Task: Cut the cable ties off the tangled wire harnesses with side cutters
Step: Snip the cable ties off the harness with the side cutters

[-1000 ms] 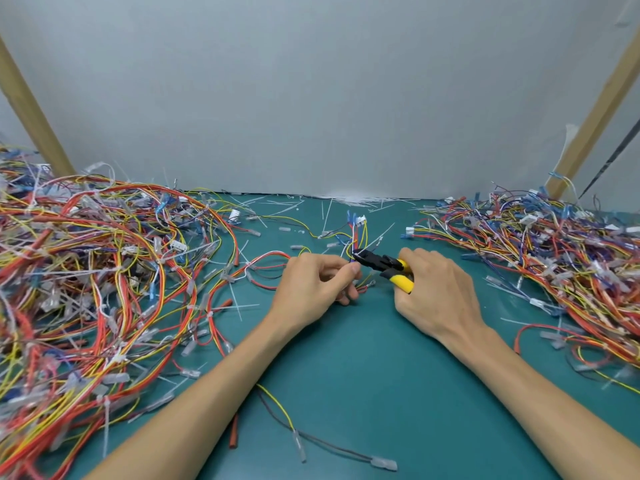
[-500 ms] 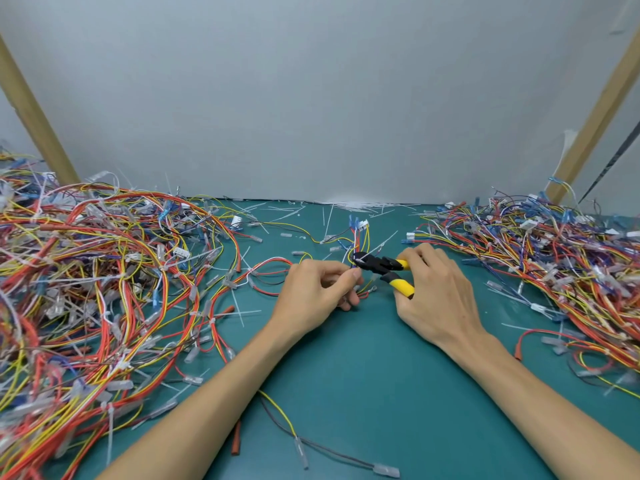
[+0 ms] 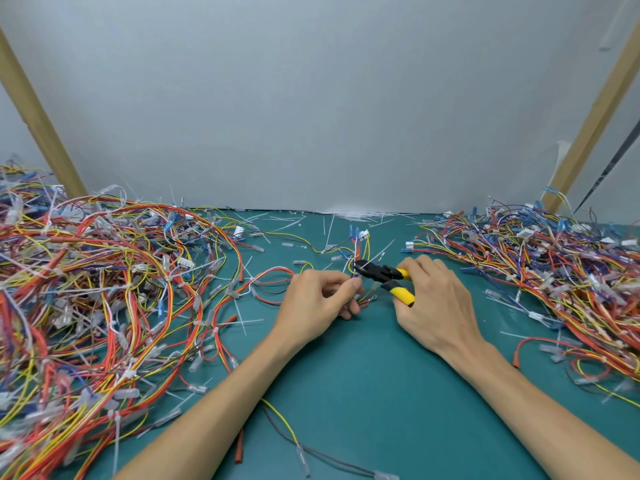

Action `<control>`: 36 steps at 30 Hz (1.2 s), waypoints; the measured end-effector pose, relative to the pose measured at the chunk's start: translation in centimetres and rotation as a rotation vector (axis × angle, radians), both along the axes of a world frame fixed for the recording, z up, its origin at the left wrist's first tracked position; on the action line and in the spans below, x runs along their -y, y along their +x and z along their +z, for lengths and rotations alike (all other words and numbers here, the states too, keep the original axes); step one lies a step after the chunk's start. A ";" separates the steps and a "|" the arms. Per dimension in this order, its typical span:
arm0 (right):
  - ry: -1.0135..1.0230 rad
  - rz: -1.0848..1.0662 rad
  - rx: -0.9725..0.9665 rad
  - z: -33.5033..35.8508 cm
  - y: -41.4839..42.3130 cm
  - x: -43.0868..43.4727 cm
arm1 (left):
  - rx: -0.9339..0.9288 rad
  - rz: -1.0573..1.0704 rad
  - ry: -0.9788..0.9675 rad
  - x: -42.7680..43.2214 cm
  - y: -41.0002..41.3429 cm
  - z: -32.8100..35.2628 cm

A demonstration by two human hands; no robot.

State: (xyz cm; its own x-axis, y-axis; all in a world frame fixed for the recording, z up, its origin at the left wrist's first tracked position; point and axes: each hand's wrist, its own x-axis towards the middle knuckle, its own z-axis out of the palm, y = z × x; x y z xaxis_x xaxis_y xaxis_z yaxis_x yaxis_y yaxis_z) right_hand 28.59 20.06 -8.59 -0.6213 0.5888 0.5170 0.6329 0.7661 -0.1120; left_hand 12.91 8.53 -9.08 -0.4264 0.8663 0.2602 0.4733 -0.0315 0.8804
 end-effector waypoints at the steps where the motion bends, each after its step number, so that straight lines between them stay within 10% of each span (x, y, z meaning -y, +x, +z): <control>1: -0.001 0.000 0.004 0.0 0.0 0.0 | -0.001 0.002 0.003 0.0 0.0 0.0; 36: 0.052 0.043 -0.047 -0.6 -0.2 -0.6 | -0.015 0.010 -0.018 -0.1 0.1 0.1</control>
State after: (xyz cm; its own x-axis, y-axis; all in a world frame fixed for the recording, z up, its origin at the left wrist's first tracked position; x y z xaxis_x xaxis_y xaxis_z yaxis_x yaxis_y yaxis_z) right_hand 28.40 20.66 -9.16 -0.6199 0.5334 0.5755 0.5938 0.7983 -0.1003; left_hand 12.98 8.66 -8.94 -0.4309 0.8668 0.2508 0.4867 -0.0107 0.8735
